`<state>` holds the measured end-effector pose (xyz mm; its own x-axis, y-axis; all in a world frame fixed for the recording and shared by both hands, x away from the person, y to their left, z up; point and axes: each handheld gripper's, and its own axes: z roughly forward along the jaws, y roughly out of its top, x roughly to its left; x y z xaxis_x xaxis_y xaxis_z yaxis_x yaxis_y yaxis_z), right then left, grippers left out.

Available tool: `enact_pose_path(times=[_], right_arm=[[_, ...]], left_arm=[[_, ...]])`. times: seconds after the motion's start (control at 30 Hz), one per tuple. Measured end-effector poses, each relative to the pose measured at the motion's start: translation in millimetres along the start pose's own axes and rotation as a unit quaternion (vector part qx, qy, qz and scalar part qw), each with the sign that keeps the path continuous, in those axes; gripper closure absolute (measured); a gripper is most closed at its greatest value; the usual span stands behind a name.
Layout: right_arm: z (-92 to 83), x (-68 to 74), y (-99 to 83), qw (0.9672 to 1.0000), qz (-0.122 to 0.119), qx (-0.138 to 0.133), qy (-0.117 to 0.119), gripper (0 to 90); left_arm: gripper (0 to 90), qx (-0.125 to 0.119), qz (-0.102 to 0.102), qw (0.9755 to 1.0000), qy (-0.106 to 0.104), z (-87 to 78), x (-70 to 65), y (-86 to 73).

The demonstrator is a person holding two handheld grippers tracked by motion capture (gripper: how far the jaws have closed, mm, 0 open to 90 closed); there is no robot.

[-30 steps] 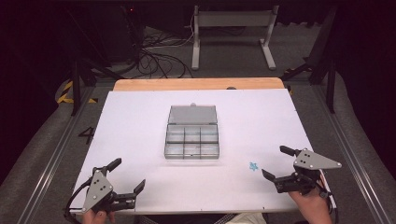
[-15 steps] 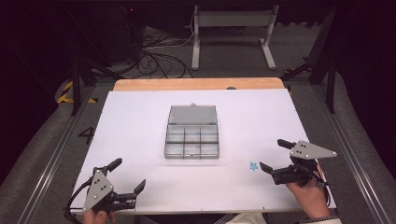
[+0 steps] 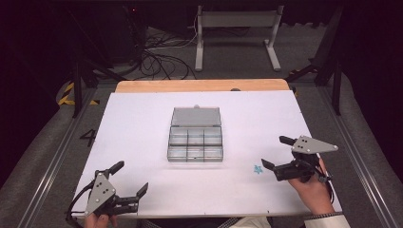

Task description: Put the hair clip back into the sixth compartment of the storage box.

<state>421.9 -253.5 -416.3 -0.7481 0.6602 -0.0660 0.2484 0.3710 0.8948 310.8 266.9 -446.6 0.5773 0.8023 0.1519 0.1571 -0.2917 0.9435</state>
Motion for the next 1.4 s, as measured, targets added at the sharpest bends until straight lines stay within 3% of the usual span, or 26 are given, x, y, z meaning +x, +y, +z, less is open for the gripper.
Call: enact_pose_path(times=[0.3, 0.6, 0.83, 0.97, 1.17, 1.2, 1.23, 1.4], right_arm=[[5.1, -1.9, 1.0, 0.9999, 0.006, 0.014, 0.007, 0.0], [9.0, -0.7, 7.4, 0.9978, 0.014, 0.065, 0.006, 1.7], [17.0, 2.6, 11.8, 0.9923, 0.002, 0.124, -0.003, 9.6], [20.6, 3.4, 11.5, 0.9901, 0.002, 0.14, -0.002, 13.7], [30.8, 2.6, 8.7, 0.9829, 0.012, 0.183, 0.008, 22.9], [30.8, 2.6, 8.7, 0.9829, 0.012, 0.183, 0.008, 22.9], [33.0, 2.7, 8.4, 0.9806, 0.013, 0.195, 0.012, 25.3], [37.1, 3.0, 7.9, 0.9772, 0.014, 0.211, 0.015, 30.1]], left_arm=[[3.0, -0.001, 0.003, 1.0, 0.001, -0.1, 0.3, 0.1], [3.0, 0.001, 0.002, 1.0, 0.0, 0.2, -0.3, 0.0], [3.0, 0.002, 0.002, 1.0, 0.0, 0.0, 0.0, 0.0], [3.0, 0.002, 0.003, 1.0, 0.0, 0.0, -0.2, 0.0], [3.0, 0.001, 0.002, 1.0, -0.001, 0.2, -0.2, -0.1], [3.0, 0.001, 0.001, 1.0, -0.001, 0.2, -0.2, -0.1], [3.0, 0.001, -0.002, 1.0, -0.001, 0.3, -0.7, -0.2], [3.0, 0.002, -0.002, 1.0, -0.001, 0.5, -0.7, -0.3]])
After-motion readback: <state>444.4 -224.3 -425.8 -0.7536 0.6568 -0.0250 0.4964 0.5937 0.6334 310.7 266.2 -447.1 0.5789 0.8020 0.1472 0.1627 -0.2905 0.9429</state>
